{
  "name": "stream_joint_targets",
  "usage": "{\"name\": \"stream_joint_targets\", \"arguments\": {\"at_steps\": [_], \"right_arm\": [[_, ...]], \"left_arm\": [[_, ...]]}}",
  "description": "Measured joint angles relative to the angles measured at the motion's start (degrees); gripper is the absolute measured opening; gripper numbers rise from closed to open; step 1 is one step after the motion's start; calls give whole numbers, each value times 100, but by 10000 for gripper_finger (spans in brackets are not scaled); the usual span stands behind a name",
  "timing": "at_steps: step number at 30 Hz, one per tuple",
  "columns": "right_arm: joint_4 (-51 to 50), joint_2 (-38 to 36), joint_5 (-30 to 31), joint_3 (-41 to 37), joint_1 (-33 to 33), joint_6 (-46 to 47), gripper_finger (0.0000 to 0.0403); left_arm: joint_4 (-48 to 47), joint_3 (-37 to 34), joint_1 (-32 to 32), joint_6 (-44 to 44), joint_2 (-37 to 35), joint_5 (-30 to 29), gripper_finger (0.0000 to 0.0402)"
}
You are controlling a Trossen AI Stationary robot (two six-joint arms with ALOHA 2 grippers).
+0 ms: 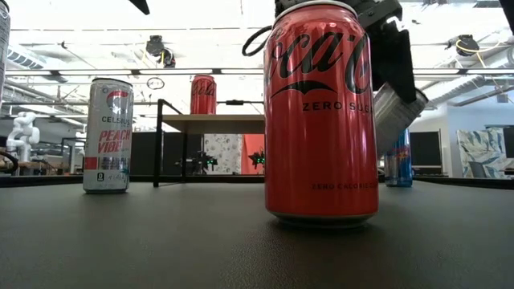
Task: Place canned beverage on shelf
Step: Put the top white yellow soda can on the shelf
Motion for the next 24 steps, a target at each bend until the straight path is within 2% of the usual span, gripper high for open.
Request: {"name": "stream_joint_targets", "arguments": {"at_steps": [7,15,19,24], "right_arm": [[27,-2,370,4,-1,12,231],[18,-2,340,34,15,127,239],[10,-2,642,313,78,161,226],[27,-7,973,825,80,247,231]], "left_arm": [[0,0,-2,0,0,0,373],[0,0,-1,4,0,0,373],[0,0,-2,5,0,0,373],[0,0,-2,0,0,0,373]]}}
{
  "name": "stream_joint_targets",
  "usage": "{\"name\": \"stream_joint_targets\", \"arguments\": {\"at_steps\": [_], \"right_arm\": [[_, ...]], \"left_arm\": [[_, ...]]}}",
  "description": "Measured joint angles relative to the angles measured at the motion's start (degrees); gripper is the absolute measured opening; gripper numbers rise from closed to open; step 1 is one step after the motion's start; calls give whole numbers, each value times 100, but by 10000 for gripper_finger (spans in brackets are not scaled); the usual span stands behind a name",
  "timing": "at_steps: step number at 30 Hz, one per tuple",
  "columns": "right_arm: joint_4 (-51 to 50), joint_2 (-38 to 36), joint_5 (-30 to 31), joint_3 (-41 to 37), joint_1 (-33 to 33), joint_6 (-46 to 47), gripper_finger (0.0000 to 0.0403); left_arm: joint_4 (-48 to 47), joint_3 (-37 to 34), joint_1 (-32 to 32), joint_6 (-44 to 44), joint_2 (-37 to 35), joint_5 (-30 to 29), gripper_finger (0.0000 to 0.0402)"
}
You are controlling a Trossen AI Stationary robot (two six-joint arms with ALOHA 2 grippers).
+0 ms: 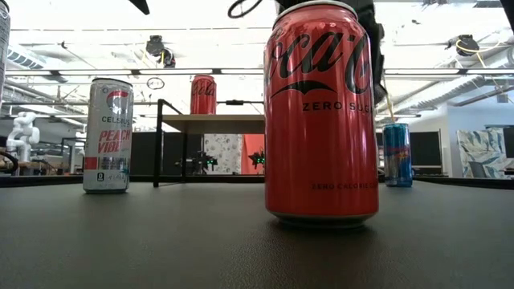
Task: Place canned beverage on shelf
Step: Put the top white yellow soda can on the shelf
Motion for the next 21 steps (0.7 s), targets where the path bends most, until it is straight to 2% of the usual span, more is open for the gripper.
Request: {"name": "stream_joint_targets", "arguments": {"at_steps": [4,11,21], "right_arm": [[-268,-4,-93,89,-5,62,235],[-320,-1,-975,65,9,59,227],[-341,1,-650,65,6,67,232]], "left_arm": [[-4,0,1,-27,0,-1,373],[-4,0,2,-27,0,0,373],[-4,0,2,-29,1,0,373]]}}
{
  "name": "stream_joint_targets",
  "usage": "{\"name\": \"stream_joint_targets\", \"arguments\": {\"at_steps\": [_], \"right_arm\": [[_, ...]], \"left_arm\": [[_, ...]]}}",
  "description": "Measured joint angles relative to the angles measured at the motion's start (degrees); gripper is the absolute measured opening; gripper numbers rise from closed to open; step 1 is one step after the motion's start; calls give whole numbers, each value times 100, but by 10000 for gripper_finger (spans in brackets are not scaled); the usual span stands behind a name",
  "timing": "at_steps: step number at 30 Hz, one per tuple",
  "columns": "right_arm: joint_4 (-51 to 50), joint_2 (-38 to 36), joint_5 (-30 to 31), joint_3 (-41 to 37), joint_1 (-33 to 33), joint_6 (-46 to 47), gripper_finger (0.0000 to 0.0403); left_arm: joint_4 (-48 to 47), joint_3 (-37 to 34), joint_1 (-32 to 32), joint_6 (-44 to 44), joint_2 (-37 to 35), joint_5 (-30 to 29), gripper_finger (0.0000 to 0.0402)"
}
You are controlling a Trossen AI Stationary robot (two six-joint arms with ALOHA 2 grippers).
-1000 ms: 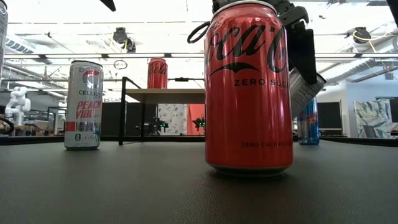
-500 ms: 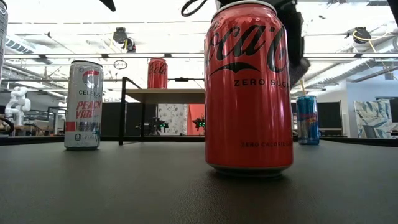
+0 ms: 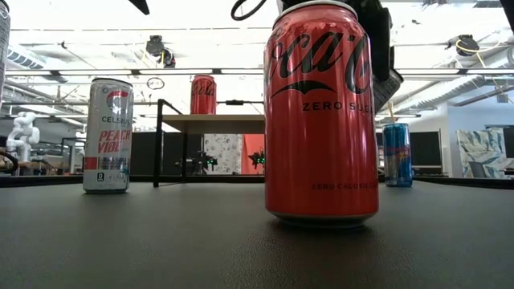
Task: Place canned beverage on shelf
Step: Put the top white yellow soda can on the shelf
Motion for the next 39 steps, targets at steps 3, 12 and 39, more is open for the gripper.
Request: {"name": "stream_joint_targets", "arguments": {"at_steps": [3,12,39], "right_arm": [[-5,0,8,0,-2,-4,234],[0,0,-338,0,4,35,226],[17,4,-317,0,0,-78,133]], "left_arm": [[0,0,0,0,-1,0,373],[0,0,-2,0,-1,0,373],[4,0,-1,-1,-1,0,373]]}}
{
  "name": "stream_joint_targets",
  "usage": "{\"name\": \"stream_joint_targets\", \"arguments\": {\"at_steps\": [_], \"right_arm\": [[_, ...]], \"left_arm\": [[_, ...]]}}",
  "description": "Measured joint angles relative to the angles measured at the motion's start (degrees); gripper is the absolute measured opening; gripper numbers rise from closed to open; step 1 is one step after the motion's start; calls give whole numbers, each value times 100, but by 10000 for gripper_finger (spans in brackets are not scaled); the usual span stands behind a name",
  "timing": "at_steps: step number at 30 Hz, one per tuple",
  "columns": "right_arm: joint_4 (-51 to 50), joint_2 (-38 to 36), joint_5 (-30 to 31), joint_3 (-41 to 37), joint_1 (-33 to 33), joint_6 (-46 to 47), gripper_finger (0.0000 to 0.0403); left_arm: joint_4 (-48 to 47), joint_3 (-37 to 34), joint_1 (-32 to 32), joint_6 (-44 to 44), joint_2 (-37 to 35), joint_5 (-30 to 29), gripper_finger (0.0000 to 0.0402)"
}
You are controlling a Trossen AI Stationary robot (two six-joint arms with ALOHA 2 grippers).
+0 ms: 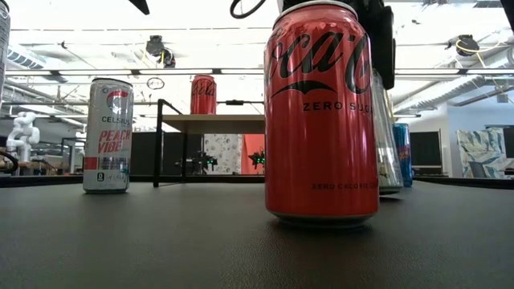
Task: Place canned beverage on shelf
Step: Put the top white yellow soda can on the shelf
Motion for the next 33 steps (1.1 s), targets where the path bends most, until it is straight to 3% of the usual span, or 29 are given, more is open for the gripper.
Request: {"name": "stream_joint_targets", "arguments": {"at_steps": [15,33], "right_arm": [[-18,0,-183,-2,270,470,176],[-16,0,155,-4,785,1128,243]], "left_arm": [[0,0,1,-2,0,0,373],[-8,0,1,-1,0,0,373]]}}
